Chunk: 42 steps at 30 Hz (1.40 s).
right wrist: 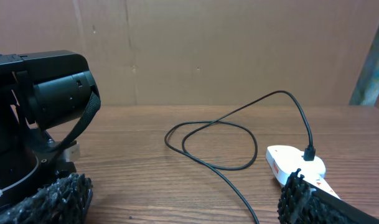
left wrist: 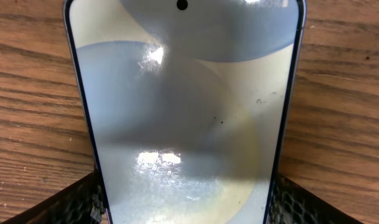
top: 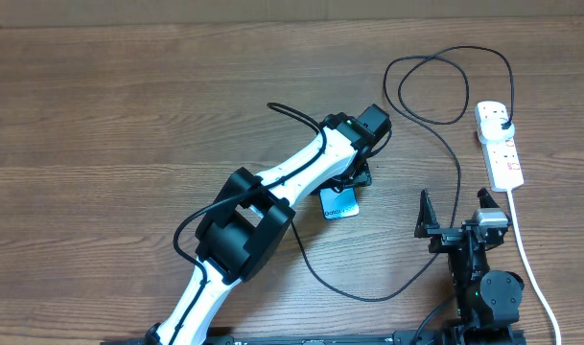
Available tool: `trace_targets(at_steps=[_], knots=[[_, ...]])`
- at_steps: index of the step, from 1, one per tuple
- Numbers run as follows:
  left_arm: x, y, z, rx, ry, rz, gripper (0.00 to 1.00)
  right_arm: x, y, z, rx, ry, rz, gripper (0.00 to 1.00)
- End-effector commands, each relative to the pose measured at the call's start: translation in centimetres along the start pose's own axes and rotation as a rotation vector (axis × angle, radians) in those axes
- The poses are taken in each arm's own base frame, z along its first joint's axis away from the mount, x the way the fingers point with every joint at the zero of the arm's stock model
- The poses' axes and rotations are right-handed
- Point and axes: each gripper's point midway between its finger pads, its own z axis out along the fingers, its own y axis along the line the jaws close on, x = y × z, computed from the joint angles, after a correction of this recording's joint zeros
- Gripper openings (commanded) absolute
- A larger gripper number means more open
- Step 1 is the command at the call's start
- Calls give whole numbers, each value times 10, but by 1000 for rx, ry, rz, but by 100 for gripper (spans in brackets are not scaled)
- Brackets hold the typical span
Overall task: Plug charger to phone and switch on socket
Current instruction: 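Close the left gripper on the phone's edge and tilt it up, then lift the phone with the left gripper and raise it upright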
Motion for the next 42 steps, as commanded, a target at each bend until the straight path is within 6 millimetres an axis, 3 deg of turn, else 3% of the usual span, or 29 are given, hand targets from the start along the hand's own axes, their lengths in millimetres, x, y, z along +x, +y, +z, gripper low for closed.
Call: trace_targets(at_steps=[1,13,19,33,39,42], knots=[[-1,3,18,-29,13,-13,81,3,-2,0,9,4,1,100],[-6,10,17,-45,2,-16,69,3,-2,0,9,4,1,100],[-14,13,9,-50,3,-9,56,3,-2,0,9,4,1,100],[-48,-5,-50,0,-90,41,42,3,-2,0,9,4,1,100],[-66,5,-82,-21,-132,46,38,3,-2,0,9,4,1,100],[-72,15,-94,-27,-123,40,31,3,-2,0,9,4,1,100]])
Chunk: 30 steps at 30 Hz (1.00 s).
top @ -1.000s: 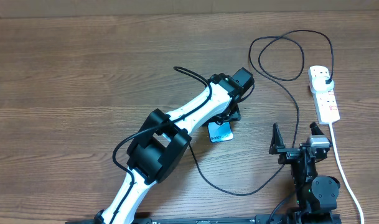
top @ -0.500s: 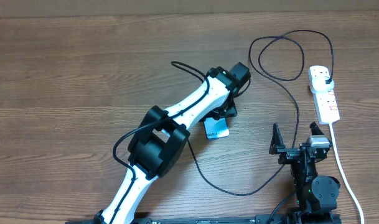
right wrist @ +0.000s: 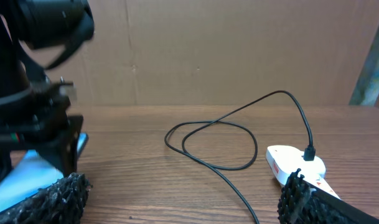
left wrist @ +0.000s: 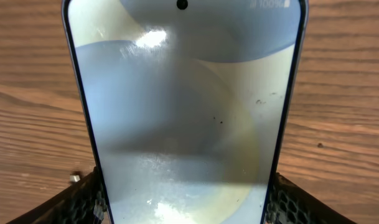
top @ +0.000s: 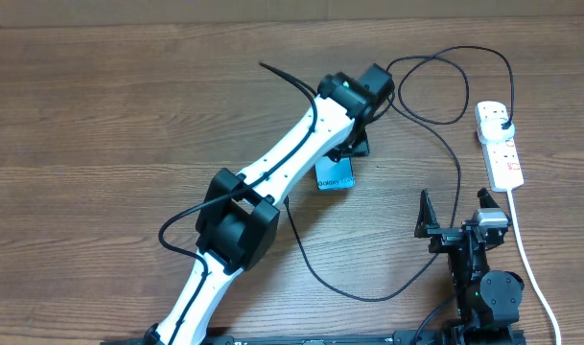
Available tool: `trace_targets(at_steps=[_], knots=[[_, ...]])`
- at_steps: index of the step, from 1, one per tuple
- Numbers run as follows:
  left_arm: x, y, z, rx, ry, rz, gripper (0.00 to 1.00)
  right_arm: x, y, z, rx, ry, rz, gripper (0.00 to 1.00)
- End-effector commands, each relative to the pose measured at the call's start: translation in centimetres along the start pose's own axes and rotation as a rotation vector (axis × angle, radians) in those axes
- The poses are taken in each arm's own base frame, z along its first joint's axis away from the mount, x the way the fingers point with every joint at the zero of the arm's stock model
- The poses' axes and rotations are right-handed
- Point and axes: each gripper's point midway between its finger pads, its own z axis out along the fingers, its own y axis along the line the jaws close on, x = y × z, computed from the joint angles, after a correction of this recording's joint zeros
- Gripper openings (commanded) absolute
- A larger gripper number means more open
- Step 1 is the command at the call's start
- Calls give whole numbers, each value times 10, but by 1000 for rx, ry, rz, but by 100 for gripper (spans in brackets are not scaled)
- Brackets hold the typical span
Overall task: Plug charger to phone and switch on socket
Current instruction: 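Lift the phone with the left gripper and raise it upright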
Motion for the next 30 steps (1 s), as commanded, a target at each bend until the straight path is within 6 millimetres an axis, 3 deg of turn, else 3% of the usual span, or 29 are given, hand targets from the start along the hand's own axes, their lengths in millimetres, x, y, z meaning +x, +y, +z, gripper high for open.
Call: trace_targets(at_steps=[1,5,6,10,15,21,30], knots=[[-24,16,-18,-5,-37,-3,27,3,-2,0,9,4,1,100],[-22,37,-18,34,86,-8,5,3,-2,0,9,4,1,100],[-21,42,-18,47,119,-13,4,3,-2,0,9,4,1,100],[-20,60,-19,115,237,-34,4,3,-2,0,9,4,1,100],[-21,65,-30,316,365,7,4,3,-2,0,9,4,1,100],[-31,88,-40,450,446,-59,4,3,-2,0,9,4,1,100],[-43,96,-61,643,523,-168,4,3,-2,0,9,4,1,100]])
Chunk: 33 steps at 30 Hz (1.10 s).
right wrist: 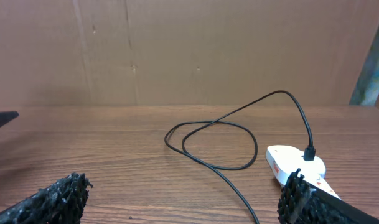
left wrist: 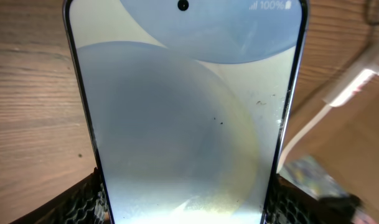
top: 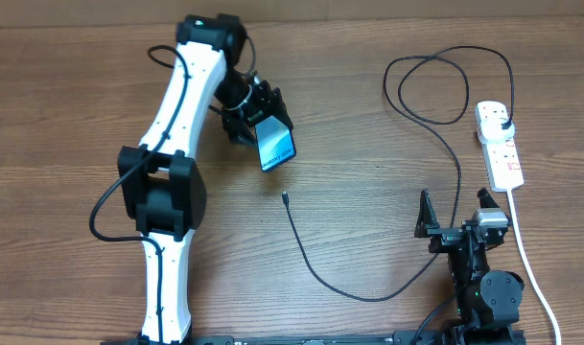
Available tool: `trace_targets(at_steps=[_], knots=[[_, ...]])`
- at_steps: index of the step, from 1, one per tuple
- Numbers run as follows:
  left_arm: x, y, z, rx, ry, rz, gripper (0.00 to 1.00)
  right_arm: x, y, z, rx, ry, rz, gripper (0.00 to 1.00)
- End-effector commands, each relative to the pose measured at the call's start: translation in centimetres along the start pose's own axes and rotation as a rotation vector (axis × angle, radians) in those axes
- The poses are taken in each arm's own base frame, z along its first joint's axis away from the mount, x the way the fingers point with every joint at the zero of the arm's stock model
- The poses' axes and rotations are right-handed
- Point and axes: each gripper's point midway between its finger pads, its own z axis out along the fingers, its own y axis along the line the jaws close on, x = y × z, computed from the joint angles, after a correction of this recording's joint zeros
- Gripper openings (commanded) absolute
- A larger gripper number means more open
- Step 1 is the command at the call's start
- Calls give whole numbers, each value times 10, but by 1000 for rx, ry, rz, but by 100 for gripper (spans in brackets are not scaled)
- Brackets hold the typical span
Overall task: Plug charger to phone and switch on socket
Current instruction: 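Lift the phone with the left gripper and raise it upright, then move the right gripper to the phone and grasp its edge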
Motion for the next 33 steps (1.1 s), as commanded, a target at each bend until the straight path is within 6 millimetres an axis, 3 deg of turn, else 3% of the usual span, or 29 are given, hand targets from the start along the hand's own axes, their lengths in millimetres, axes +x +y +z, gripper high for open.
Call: trace_targets(at_steps=[1,14,19,24,27,33], knots=[[8,-20,-12,124,35,18,4,3,-2,0,8,4,1,100],[11,-16,-9,85,38,-5,4,3,3,0,-18,5,8,100],[9,-16,-8,80,27,-6,4,1,38,-4,-224,-1,8,100],[7,-17,-8,82,21,-2,4,-3,97,-30,-600,-16,3,100],[6,-17,-8,79,15,-8,5,-2,110,-40,-696,50,179,100],[3,-13,-4,31,-8,-17,5,0,110,-40,-651,316,882,100]])
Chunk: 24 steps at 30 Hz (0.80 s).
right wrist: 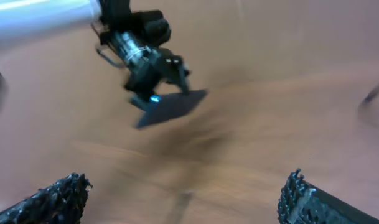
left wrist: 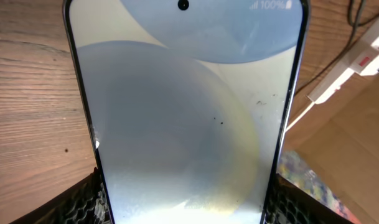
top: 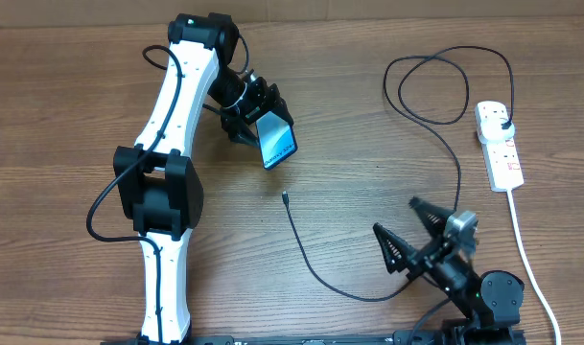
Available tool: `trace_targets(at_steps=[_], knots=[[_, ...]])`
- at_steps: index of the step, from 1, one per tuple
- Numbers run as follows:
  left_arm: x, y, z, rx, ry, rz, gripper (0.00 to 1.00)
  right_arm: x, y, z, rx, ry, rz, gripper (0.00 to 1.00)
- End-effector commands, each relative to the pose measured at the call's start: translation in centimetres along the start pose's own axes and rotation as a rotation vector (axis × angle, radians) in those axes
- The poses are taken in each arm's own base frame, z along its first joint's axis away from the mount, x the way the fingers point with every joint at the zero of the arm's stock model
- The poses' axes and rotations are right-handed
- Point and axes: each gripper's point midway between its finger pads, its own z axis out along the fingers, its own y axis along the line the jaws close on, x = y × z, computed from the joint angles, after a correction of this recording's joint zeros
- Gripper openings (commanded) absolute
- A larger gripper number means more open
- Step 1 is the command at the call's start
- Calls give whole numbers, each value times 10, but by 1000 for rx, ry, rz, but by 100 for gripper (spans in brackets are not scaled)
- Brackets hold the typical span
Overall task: Plug charger to phone and switch on socket
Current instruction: 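Move the right gripper to the phone and grasp its edge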
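Observation:
My left gripper (top: 254, 115) is shut on the phone (top: 276, 141) and holds it tilted above the table, left of centre; its lit screen (left wrist: 183, 106) fills the left wrist view. The black charger cable (top: 315, 268) lies on the wood, with its free plug end (top: 285, 198) below the phone. Its other end sits in the white socket strip (top: 498, 144) at the right. My right gripper (top: 407, 233) stands open at the front right, turned toward the phone (right wrist: 170, 106); its fingertips (right wrist: 65, 190) hold nothing.
The cable makes a loop (top: 435, 86) at the back right. The strip's white lead (top: 531, 264) runs down the right edge. The wooden table (top: 81, 240) stretches to the left.
My right gripper has swung left, from facing the cable loop and socket strip to facing the held phone. The left arm and phone have barely moved.
My left gripper was shut on the phone low at the table's centre. Then it held the phone a little farther back. Then it held it raised at the back left, uncovering the cable's free end. Now my right gripper has turned toward it.

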Motion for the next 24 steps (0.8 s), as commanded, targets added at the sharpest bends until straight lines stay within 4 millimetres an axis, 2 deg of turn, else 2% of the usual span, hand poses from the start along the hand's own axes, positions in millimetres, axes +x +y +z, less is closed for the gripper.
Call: trace_targets(at_steps=[1,6,11,13,15,20,24], knots=[[3,-11,-1,-4,-21,20,4,5,4,0,-27,29,495,100],[5,-12,8,-59,-39,4,4,-3,-5,0,14,-33,649,100],[9,-25,19,-60,-48,3,4,-18,16,-1,-92,-51,539,99],[11,-29,22,-60,-49,-6,4,-28,25,-2,-128,-76,506,89],[11,-33,25,-56,-54,-16,4,-35,31,-2,-137,-81,467,86],[10,-41,29,-44,-69,-39,4,-33,26,7,-76,-12,449,86],[8,-45,30,-35,-80,-52,4,-35,20,22,-21,65,434,86]])
